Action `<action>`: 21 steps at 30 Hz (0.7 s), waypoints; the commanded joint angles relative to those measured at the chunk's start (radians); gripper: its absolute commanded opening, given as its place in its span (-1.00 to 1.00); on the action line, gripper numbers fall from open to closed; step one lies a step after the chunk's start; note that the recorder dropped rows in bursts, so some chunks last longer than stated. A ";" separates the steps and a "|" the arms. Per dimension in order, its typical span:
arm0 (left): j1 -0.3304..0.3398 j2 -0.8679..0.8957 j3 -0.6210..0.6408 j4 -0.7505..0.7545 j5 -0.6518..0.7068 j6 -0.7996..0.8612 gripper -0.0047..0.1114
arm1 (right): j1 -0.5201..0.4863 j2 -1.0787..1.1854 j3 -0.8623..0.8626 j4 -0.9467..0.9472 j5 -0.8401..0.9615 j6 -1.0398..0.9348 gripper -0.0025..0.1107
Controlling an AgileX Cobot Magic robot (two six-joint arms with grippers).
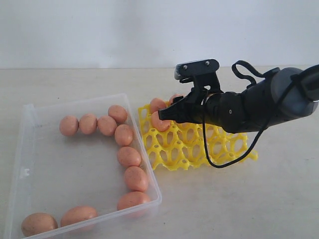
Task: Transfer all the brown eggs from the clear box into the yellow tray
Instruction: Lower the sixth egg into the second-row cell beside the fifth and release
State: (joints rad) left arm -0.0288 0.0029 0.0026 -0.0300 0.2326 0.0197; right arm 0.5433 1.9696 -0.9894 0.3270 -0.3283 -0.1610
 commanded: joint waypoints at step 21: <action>-0.004 -0.003 -0.003 -0.005 -0.001 0.001 -0.99 | 0.013 -0.003 0.001 0.001 0.030 0.002 -0.96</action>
State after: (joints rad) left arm -0.0288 0.0029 0.0026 -0.0300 0.2326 0.0197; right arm 0.5491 1.9696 -0.9894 0.3270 -0.2949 -0.1572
